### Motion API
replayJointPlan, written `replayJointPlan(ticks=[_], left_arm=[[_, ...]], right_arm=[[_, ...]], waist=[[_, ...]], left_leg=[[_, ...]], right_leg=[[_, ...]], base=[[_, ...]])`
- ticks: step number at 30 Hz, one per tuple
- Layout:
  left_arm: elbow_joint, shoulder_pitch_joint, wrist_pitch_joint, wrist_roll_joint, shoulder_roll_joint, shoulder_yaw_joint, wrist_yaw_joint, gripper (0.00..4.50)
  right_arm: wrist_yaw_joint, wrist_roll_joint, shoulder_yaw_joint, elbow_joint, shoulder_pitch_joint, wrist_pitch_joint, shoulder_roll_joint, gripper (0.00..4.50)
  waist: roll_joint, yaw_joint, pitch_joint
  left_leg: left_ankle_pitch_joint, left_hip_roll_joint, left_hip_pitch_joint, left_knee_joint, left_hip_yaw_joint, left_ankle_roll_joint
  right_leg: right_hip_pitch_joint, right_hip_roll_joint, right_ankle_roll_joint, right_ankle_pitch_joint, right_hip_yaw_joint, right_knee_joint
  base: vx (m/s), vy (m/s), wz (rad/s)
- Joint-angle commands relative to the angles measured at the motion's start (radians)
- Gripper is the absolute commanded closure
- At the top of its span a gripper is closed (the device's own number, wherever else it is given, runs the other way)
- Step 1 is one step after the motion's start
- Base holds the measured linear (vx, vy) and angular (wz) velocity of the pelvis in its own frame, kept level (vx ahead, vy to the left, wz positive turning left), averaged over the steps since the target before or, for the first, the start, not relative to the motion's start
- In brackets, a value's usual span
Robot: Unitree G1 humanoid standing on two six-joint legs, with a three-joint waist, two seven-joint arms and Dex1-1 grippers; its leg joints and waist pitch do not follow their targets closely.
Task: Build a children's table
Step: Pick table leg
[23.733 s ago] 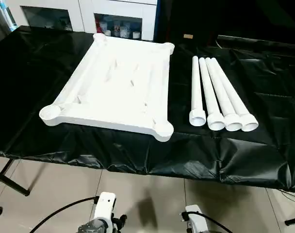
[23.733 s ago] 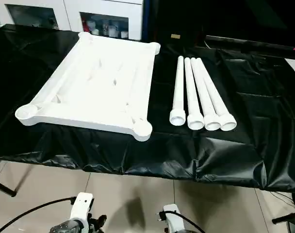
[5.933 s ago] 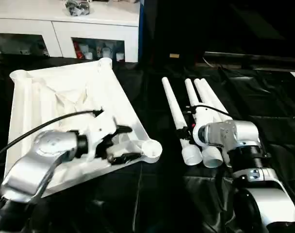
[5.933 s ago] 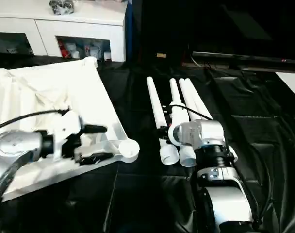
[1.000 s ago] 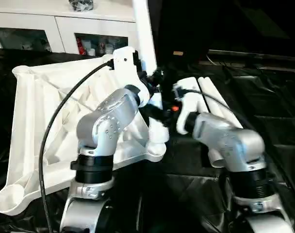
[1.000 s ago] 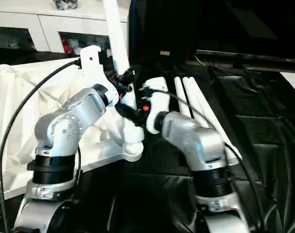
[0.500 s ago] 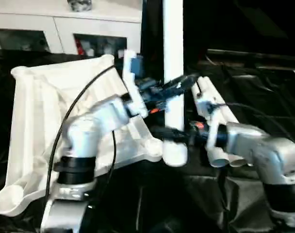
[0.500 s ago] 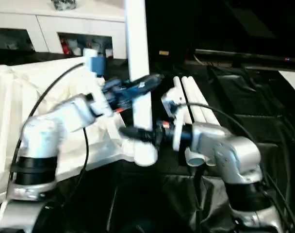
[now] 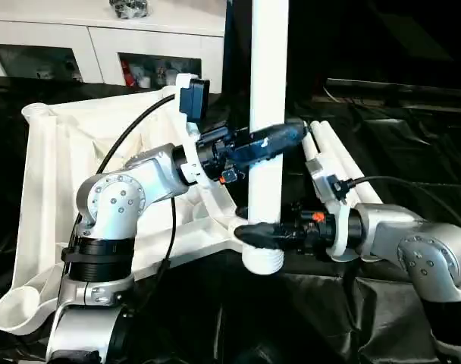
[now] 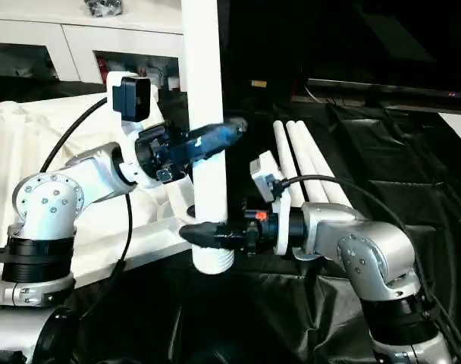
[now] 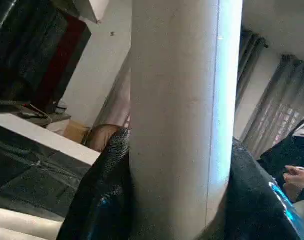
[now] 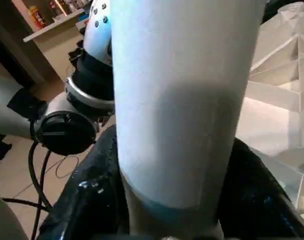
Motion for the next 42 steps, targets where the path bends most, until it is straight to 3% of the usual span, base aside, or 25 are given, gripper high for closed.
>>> replayJointPlan(ticks=[1, 2, 3, 6, 8, 14, 19, 22, 28, 30, 32, 37, 42], left_arm=[[-0.014, -0.019, 0.016, -0.041, 0.000, -0.019, -0.039, 2.65], [-0.016, -0.016, 0.003, -0.023, -0.001, -0.023, -0.029, 2.65], [-0.017, -0.015, -0.006, -0.011, -0.001, -0.026, -0.020, 2.09], [-0.016, -0.010, -0.025, 0.014, -0.009, -0.026, 0.020, 1.95], [-0.032, 0.004, -0.060, 0.053, -0.020, -0.027, 0.078, 1.60], [-0.072, 0.028, -0.129, 0.179, -0.056, -0.032, 0.272, 1.36], [-0.076, 0.026, -0.106, 0.275, -0.078, -0.040, 0.467, 1.36], [-0.081, 0.032, -0.157, 0.331, -0.102, -0.040, 0.537, 1.72], [-0.114, 0.048, -0.218, 0.357, -0.122, -0.074, 0.547, 2.14], [-0.116, 0.048, -0.216, 0.359, -0.119, -0.080, 0.544, 2.44], [-0.115, 0.046, -0.215, 0.361, -0.113, -0.087, 0.533, 2.47], [-0.111, 0.038, -0.228, 0.374, -0.092, -0.113, 0.493, 2.61], [-0.106, 0.026, -0.237, 0.375, -0.065, -0.144, 0.443, 2.62]], right_arm=[[-0.024, -0.010, -0.007, 0.007, 0.009, 0.006, -0.016, 2.49], [-0.028, -0.010, -0.005, 0.003, 0.010, 0.007, -0.014, 2.51], [-0.029, -0.010, -0.004, 0.002, 0.010, 0.007, -0.013, 2.52], [-0.053, -0.022, -0.005, 0.006, 0.005, -0.003, -0.001, 2.53], [-0.106, -0.046, -0.018, 0.026, -0.012, -0.022, 0.025, 2.53], [-0.201, -0.104, -0.029, 0.072, -0.054, -0.061, 0.063, 2.53], [-0.256, -0.132, -0.030, 0.097, -0.076, -0.081, 0.089, 2.53], [-0.262, -0.139, -0.026, 0.106, -0.084, -0.087, 0.095, 2.54], [-0.277, -0.175, -0.009, 0.129, -0.100, -0.115, 0.097, 2.56], [-0.277, -0.172, -0.011, 0.137, -0.103, -0.112, 0.099, 1.86], [-0.274, -0.161, -0.017, 0.144, -0.106, -0.101, 0.102, 1.86], [-0.258, -0.159, -0.012, 0.140, -0.104, -0.093, 0.086, 1.37], [-0.213, -0.142, -0.007, 0.141, -0.104, -0.049, 0.049, 1.34]], waist=[[0.008, 0.003, -0.070], [0.006, 0.003, -0.070], [0.007, 0.003, -0.070], [0.006, 0.004, -0.069], [0.005, 0.003, -0.070], [0.002, 0.001, -0.072], [-0.003, -0.002, -0.072], [-0.004, 0.001, -0.072], [-0.006, 0.001, -0.071], [-0.006, 0.000, -0.069], [-0.003, 0.000, -0.069], [-0.004, 0.000, -0.071], [-0.004, 0.002, -0.070]], left_leg=[[-0.116, 0.058, 0.022, -0.066, -0.022, -0.013], [-0.117, 0.058, 0.022, -0.066, -0.022, -0.013], [-0.118, 0.058, 0.022, -0.067, -0.023, -0.013], [-0.119, 0.059, 0.022, -0.067, -0.022, -0.017], [-0.115, 0.060, 0.021, -0.067, -0.023, -0.018], [-0.097, 0.061, 0.021, -0.066, -0.023, -0.020], [-0.083, 0.059, 0.020, -0.064, -0.023, -0.016], [-0.074, 0.059, 0.019, -0.064, -0.023, -0.009], [-0.076, 0.059, 0.019, -0.064, -0.023, -0.007], [-0.087, 0.058, 0.019, -0.065, -0.022, -0.008], [-0.087, 0.057, 0.020, -0.064, -0.022, -0.005], [-0.078, 0.057, 0.019, -0.064, -0.022, -0.006], [-0.080, 0.057, 0.019, -0.064, -0.022, -0.005]], right_leg=[[0.048, -0.098, -0.206, -0.034, 0.048, -0.067], [0.048, -0.098, -0.204, -0.043, 0.049, -0.068], [0.047, -0.098, -0.201, -0.052, 0.049, -0.069], [0.046, -0.100, -0.201, -0.056, 0.049, -0.070], [0.047, -0.100, -0.197, -0.058, 0.049, -0.070], [0.048, -0.100, -0.189, -0.031, 0.049, -0.065], [0.049, -0.099, -0.180, -0.016, 0.050, -0.064], [0.050, -0.098, -0.177, -0.011, 0.049, -0.065], [0.048, -0.099, -0.172, -0.019, 0.049, -0.065], [0.047, -0.098, -0.172, -0.035, 0.049, -0.068], [0.045, -0.098, -0.171, -0.038, 0.049, -0.068], [0.046, -0.096, -0.164, -0.021, 0.048, -0.066], [0.047, -0.096, -0.168, -0.019, 0.049, -0.066]], base=[[0.000, 0.000, 0.00], [0.000, 0.000, 0.00], [0.000, 0.000, 0.00], [0.000, 0.000, 0.00], [0.000, 0.000, 0.00], [0.000, 0.000, 0.00], [0.000, 0.000, 0.00], [0.000, 0.000, 0.00], [0.000, 0.000, 0.00], [0.000, 0.000, 0.00], [0.000, 0.000, 0.00], [0.000, 0.000, 0.00], [0.000, 0.000, 0.00]])
